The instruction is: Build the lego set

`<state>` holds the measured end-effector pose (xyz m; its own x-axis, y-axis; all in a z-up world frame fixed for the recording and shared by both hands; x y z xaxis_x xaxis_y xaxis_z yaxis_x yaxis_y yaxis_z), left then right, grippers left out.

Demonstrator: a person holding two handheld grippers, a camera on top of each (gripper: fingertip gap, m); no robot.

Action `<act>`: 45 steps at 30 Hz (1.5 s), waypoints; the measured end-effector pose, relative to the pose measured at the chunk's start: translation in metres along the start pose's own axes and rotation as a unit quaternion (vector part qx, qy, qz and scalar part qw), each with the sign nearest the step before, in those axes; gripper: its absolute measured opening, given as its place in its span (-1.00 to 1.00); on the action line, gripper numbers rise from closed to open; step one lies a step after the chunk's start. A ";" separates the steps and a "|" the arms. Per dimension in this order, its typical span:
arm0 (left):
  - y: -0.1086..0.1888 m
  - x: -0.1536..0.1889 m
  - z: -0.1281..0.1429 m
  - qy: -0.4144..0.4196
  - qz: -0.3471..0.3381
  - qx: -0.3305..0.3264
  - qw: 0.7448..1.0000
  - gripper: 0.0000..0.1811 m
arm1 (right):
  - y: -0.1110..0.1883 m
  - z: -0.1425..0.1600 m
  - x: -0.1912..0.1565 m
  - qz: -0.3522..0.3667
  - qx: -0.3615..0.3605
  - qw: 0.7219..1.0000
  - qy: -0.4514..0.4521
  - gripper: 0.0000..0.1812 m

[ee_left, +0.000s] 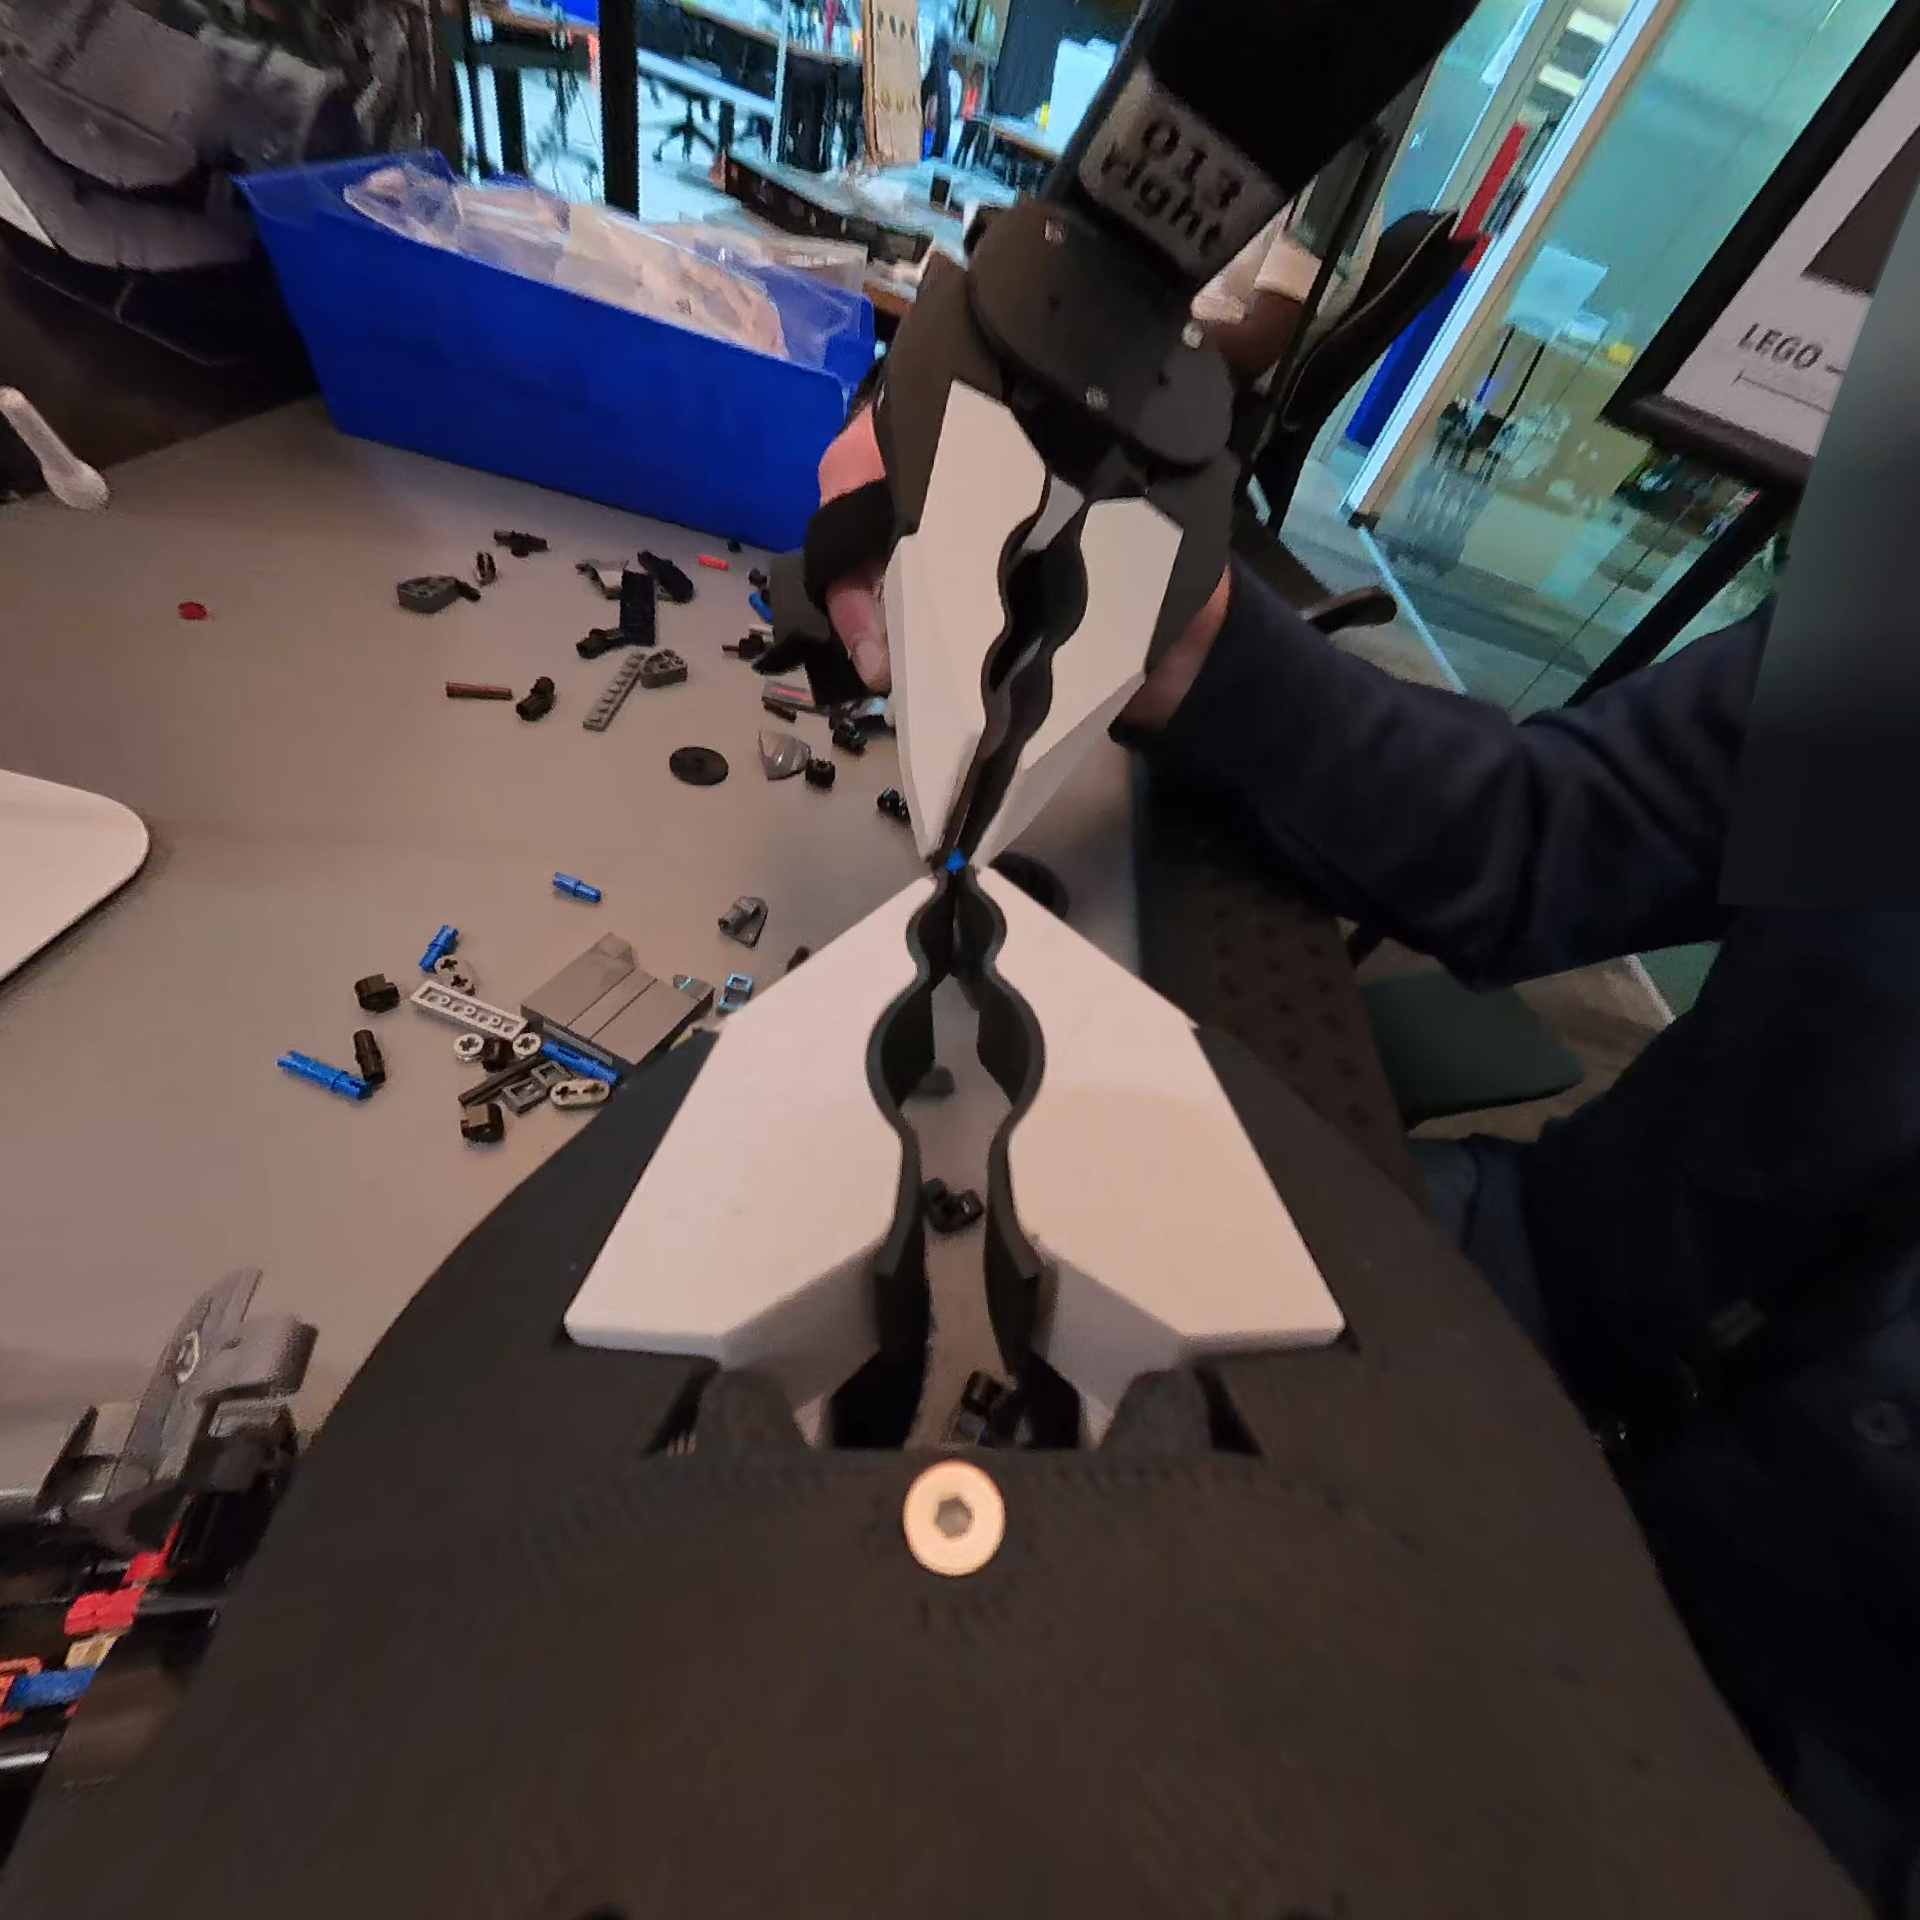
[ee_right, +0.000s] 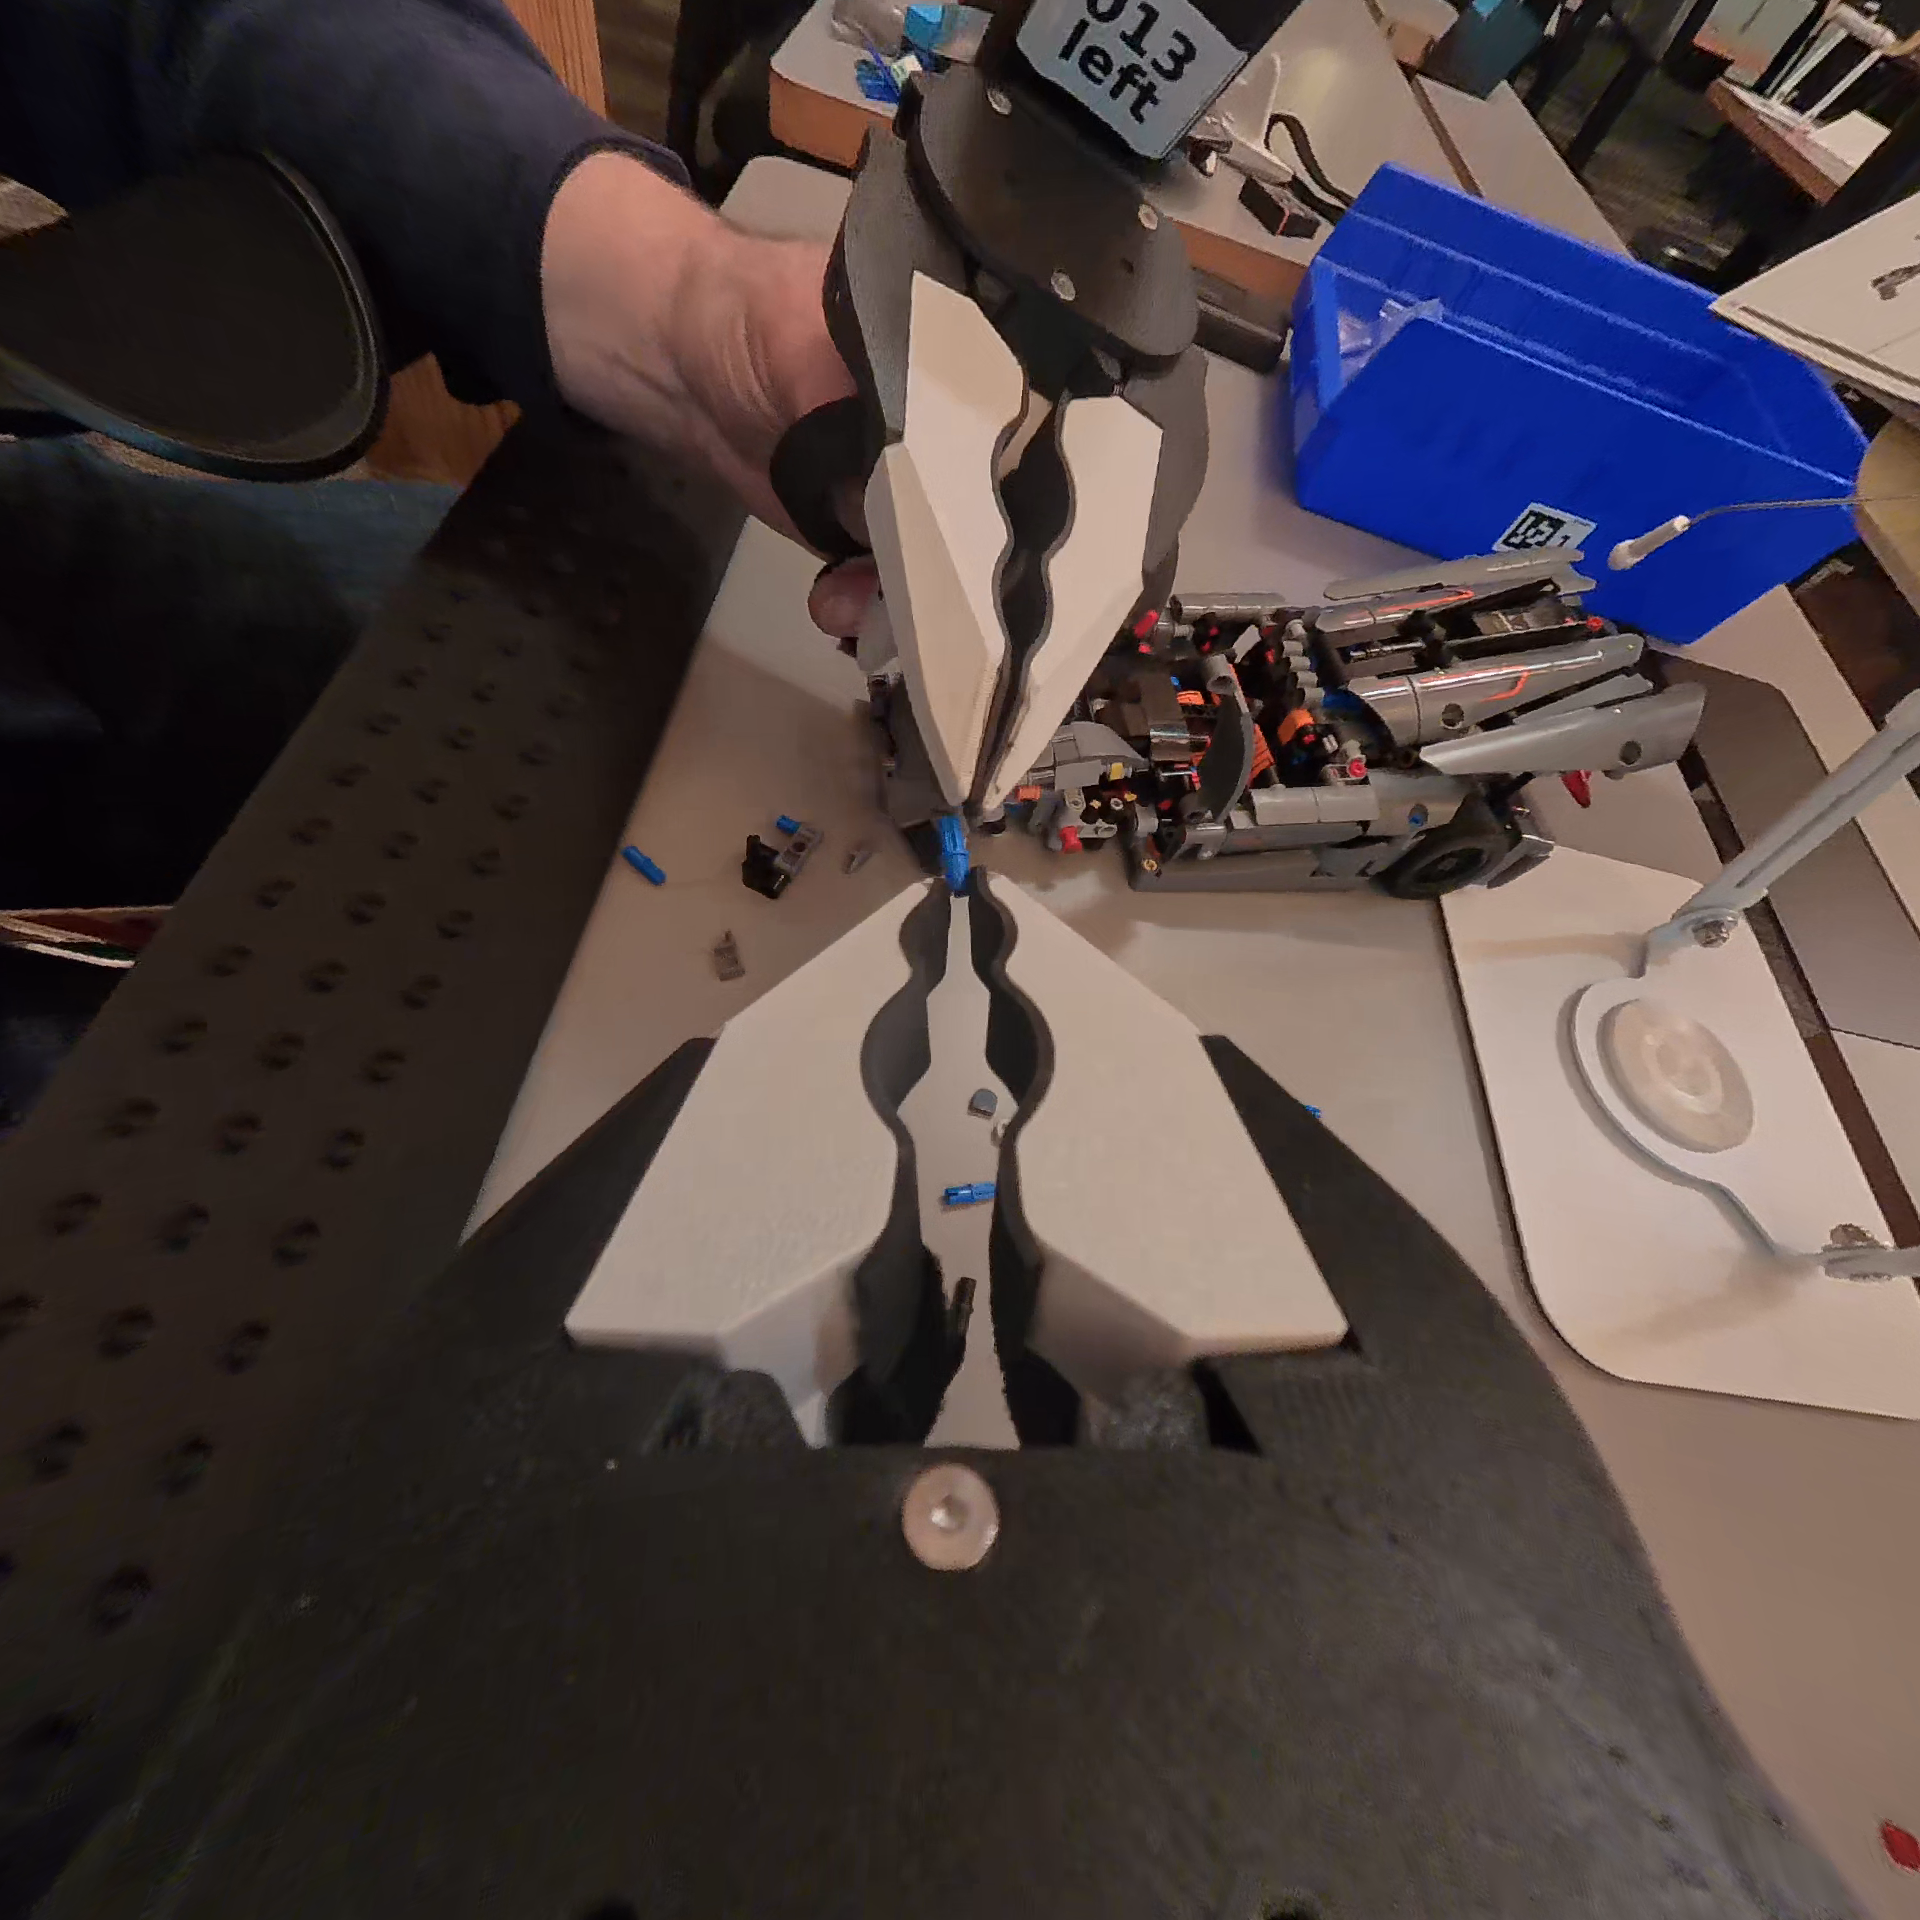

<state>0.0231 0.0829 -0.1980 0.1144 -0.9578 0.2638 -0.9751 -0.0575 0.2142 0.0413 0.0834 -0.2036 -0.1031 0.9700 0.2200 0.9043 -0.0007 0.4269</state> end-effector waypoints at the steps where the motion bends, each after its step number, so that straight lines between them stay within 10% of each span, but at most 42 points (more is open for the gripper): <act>1: -0.001 -0.002 0.003 -0.005 -0.007 -0.008 1.000 -1.00 | 0.000 0.001 0.001 0.002 -0.003 1.000 -0.001 -0.99; 35: 0.016 -0.007 -0.028 0.018 -0.042 0.074 0.996 -1.00 | 0.000 -0.024 0.011 0.054 0.042 0.998 -0.002 -0.99; 45: -0.015 -0.025 0.042 0.024 -0.112 -0.126 0.985 -1.00 | 0.021 0.014 0.024 0.067 -0.023 0.997 -0.028 -0.99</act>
Point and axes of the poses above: each gripper's, where its closed fingertips meet, y back along the fingers, z out of its underside, x = y × z across the jaws, the point moved 1 cm from there along y, back along the fingers, and after that the axes turned 2 degrees about x, right-handed, at the moved point
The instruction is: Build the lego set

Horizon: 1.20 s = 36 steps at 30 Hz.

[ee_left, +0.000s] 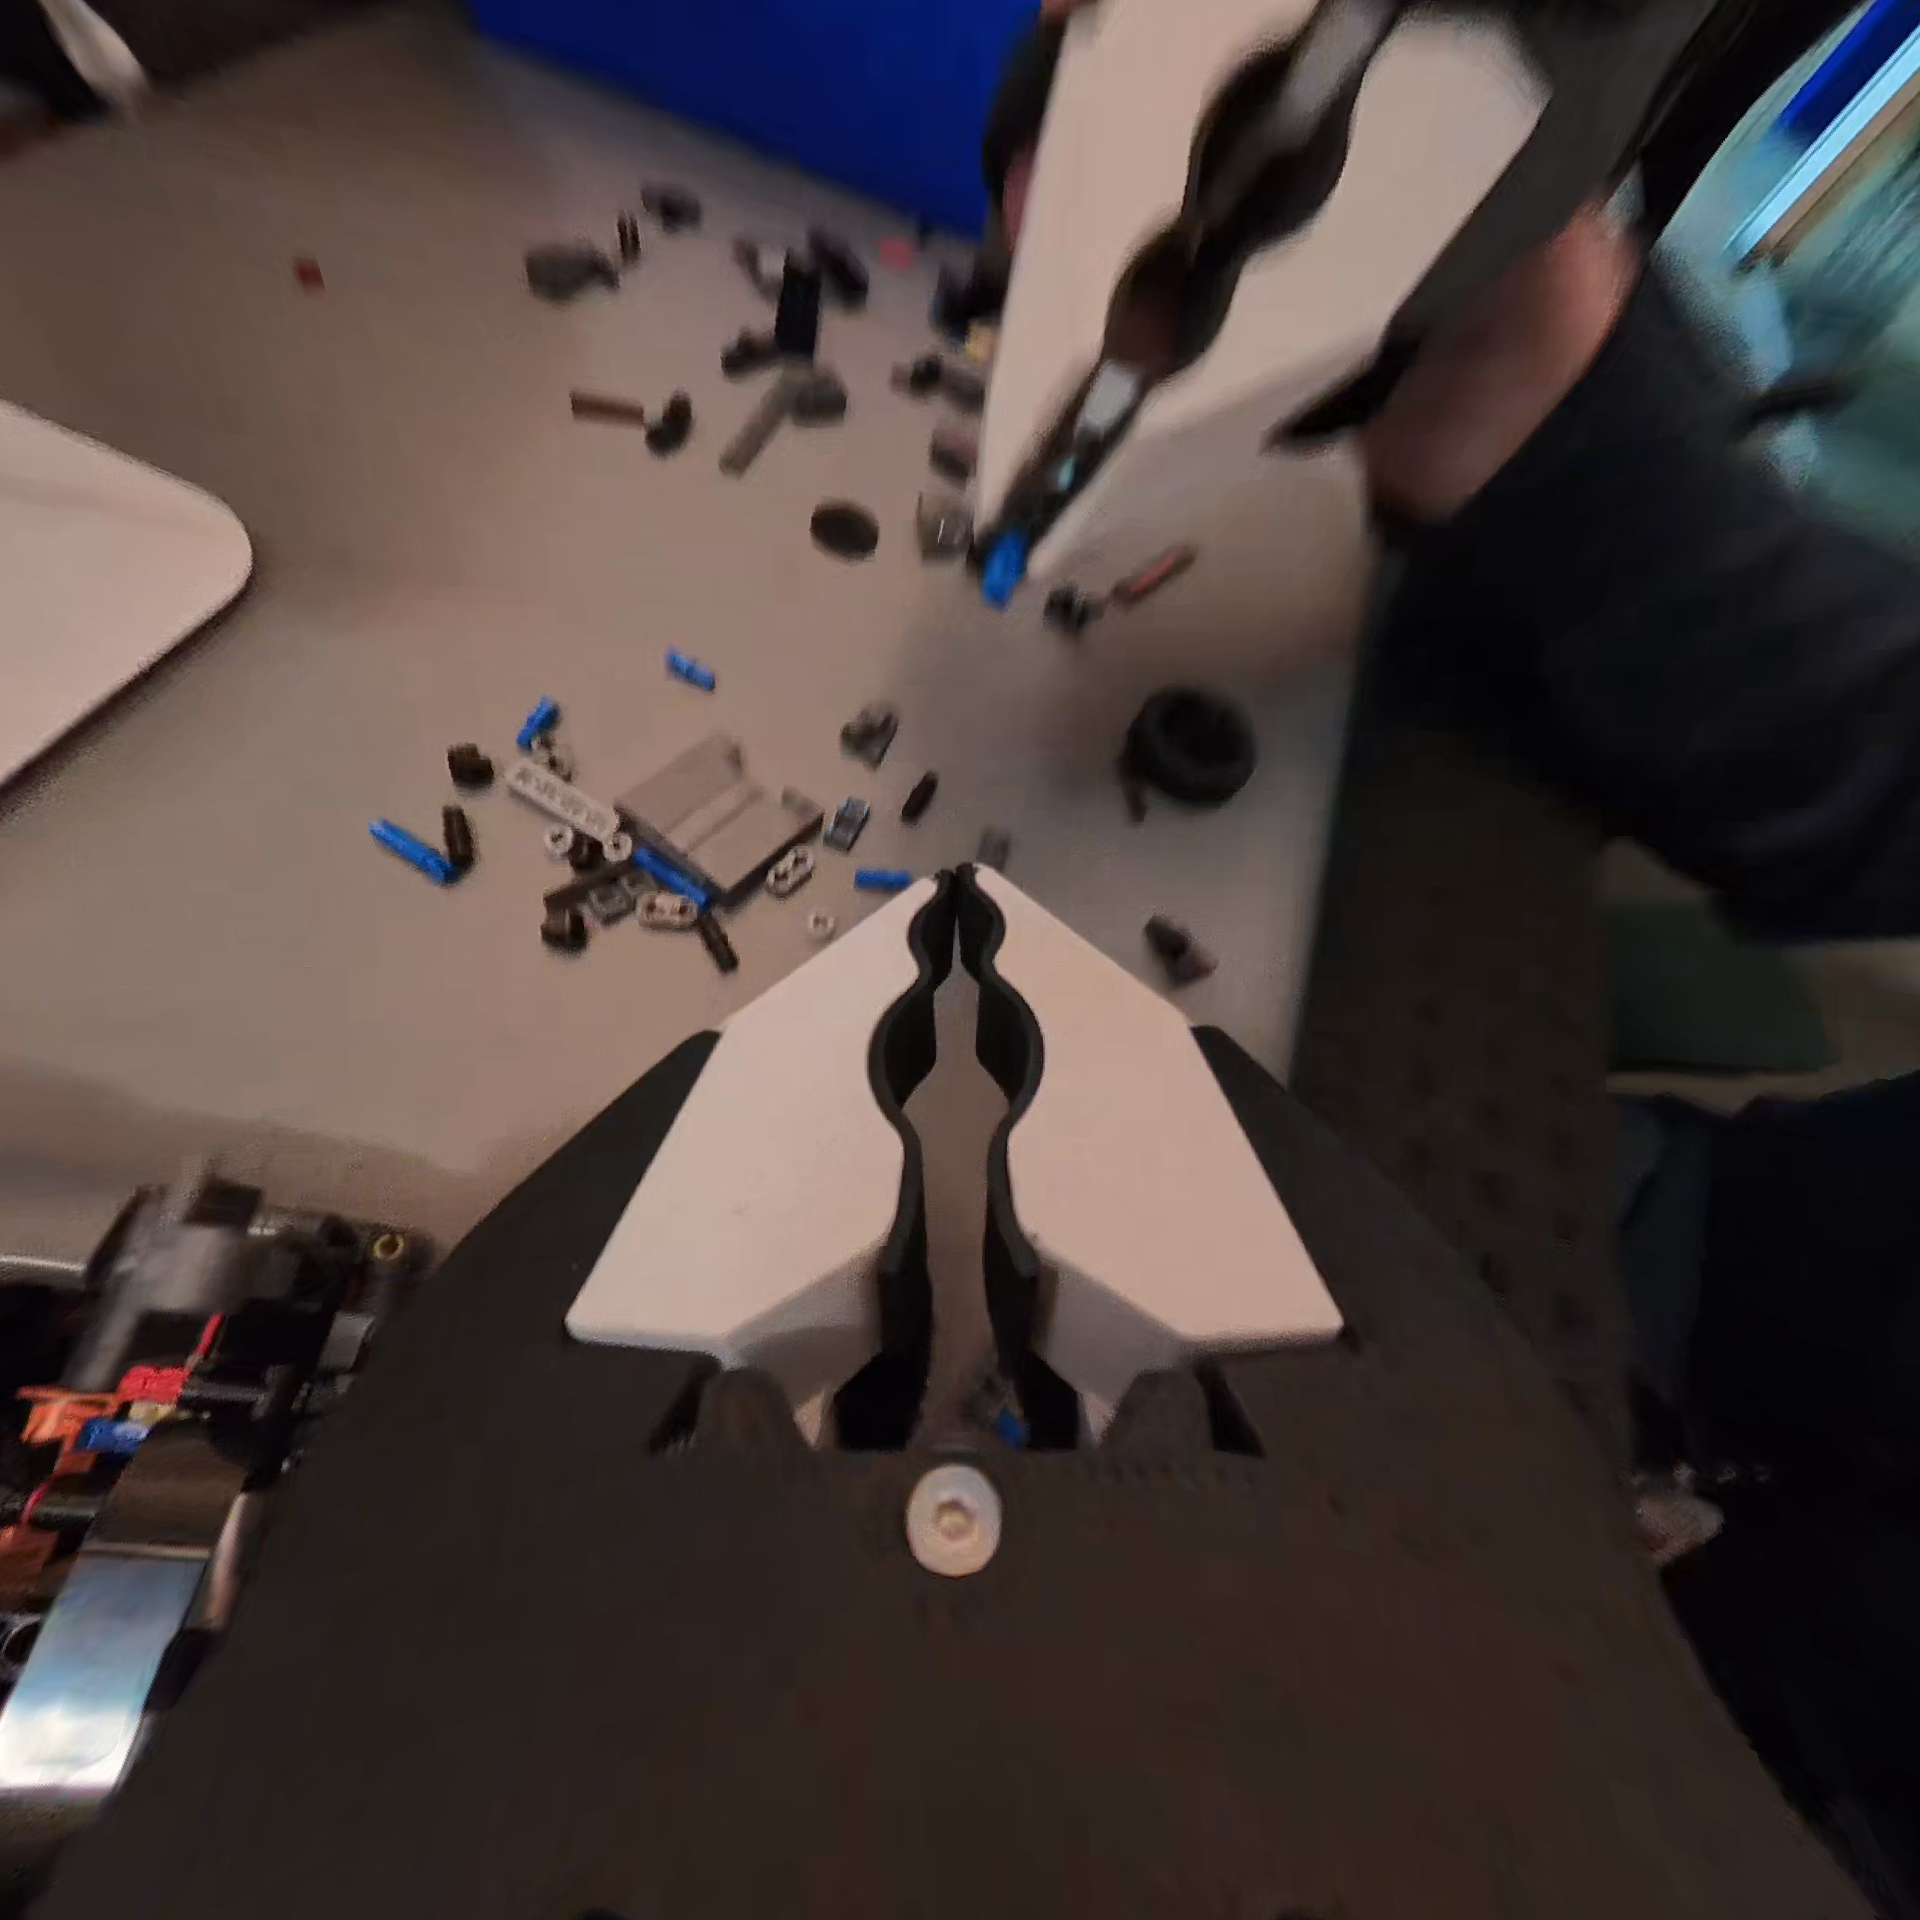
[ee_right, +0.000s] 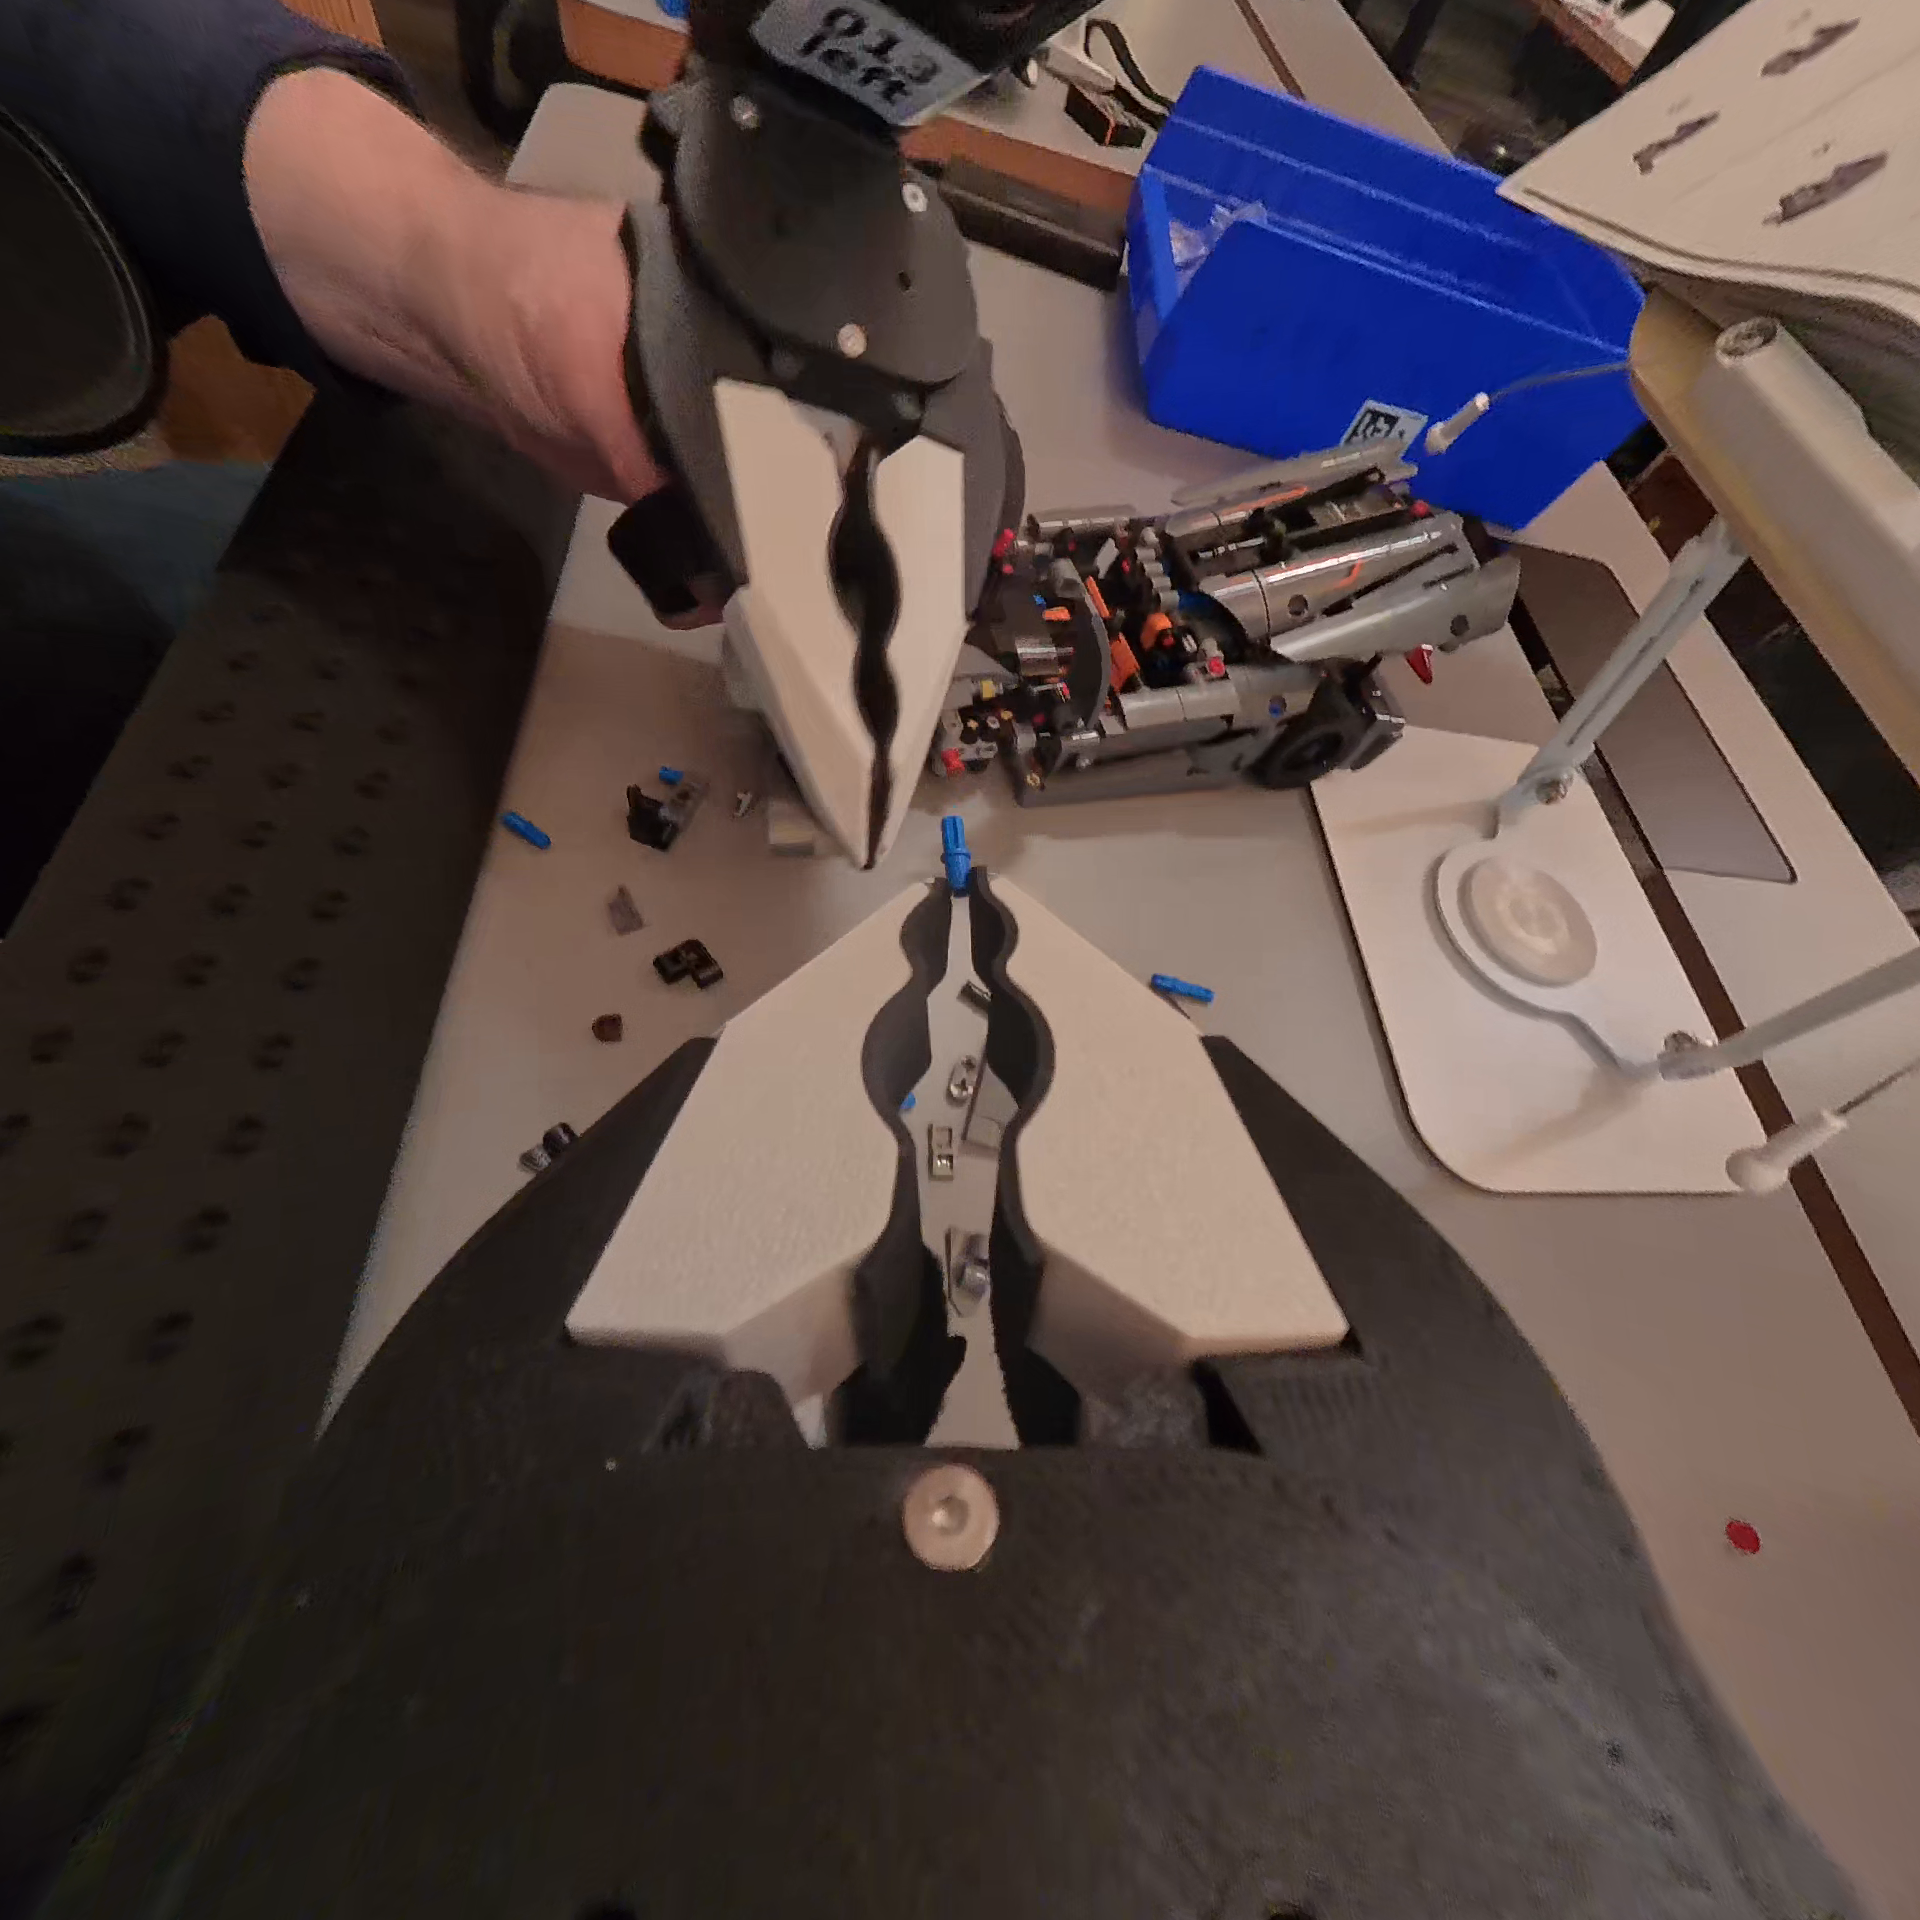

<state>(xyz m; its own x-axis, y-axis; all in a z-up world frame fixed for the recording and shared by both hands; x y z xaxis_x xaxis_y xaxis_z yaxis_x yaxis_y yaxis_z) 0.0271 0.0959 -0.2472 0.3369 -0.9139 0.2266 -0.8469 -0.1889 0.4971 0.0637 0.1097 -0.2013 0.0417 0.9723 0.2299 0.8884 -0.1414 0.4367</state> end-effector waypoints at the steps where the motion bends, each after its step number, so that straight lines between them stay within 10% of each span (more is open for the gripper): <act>1: -0.007 0.000 0.011 -0.011 -0.010 -0.036 0.999 -1.00 | 0.001 0.001 0.001 0.000 -0.001 1.000 -0.002 -0.99; 9: -0.025 -0.011 0.055 -0.052 -0.054 -0.160 0.984 -1.00 | -0.004 0.005 -0.003 -0.010 -0.014 1.000 0.000 -0.99; 21: -0.025 0.017 0.053 -0.194 -0.016 -0.189 0.962 -0.69 | -0.002 0.004 -0.002 -0.011 -0.009 1.000 -0.002 -0.99; 36: -0.031 0.007 0.057 -0.205 -0.059 -0.206 0.955 -0.87 | -0.004 0.004 -0.002 -0.011 -0.007 1.000 -0.006 -0.99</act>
<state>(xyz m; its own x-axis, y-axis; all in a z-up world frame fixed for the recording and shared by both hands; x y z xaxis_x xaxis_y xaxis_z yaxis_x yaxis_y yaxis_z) 0.0319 0.0750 -0.3085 0.1589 -0.9748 -0.1563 -0.5506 -0.2189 0.8056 0.0622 0.1094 -0.2067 0.0280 0.9774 0.2098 0.8828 -0.1226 0.4535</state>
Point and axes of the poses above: each gripper's, where its closed fingertips meet, y back along the fingers, z out of its underside, x = y × z across the jaws, the point moved 1 cm from there along y, back along the fingers, and after that the axes turned 2 degrees about x, right-handed, at the moved point
